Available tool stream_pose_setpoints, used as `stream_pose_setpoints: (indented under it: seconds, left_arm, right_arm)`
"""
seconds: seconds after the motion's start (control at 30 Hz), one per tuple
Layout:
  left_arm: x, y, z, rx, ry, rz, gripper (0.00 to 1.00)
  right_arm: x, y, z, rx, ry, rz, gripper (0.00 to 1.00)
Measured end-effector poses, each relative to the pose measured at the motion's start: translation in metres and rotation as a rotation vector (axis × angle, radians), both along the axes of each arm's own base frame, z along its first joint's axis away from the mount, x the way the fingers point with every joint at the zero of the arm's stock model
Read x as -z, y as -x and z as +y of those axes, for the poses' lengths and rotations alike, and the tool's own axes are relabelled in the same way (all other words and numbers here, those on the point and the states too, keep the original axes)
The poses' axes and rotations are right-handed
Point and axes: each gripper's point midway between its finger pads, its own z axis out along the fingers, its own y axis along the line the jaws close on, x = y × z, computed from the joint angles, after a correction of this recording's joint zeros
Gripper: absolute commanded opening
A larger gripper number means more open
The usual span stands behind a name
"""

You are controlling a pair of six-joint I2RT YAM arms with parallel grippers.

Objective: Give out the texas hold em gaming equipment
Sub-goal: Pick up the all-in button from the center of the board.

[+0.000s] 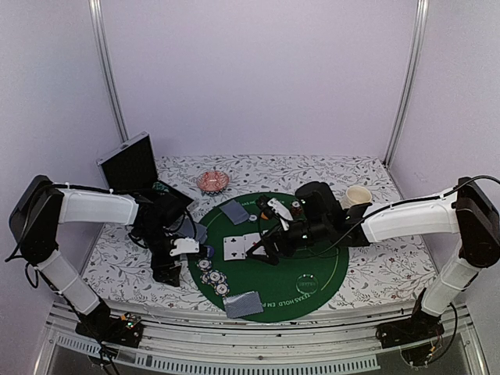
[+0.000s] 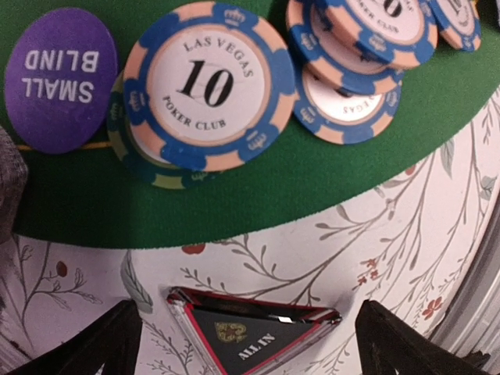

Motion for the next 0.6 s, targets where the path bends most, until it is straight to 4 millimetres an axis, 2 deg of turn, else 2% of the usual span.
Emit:
stream_pose_setpoints:
  seconds: [0.17,0.3,0.43,0.6]
  left_arm:
    - [0.001,0.000,0.007,-0.012,-0.038,-0.019,0.98]
    - [0.002,0.010,0.015,-0.017,-0.081,-0.046,0.95]
    - [0.003,0.019,0.014,-0.023,-0.088,-0.062,0.95]
    - [0.004,0.015,0.012,-0.062,-0.086,-0.078,0.95]
  right_arm:
    - [0.000,0.000,0.000,0.000,0.000,-0.001,0.99]
    - [0.000,0.000,0.000,-0.001,0.001,-0.003,0.99]
    - [0.000,0.000,0.000,-0.001,0.001,-0.003,0.99]
    - [0.000,0.000,0.000,0.000,0.002,-0.004,0.99]
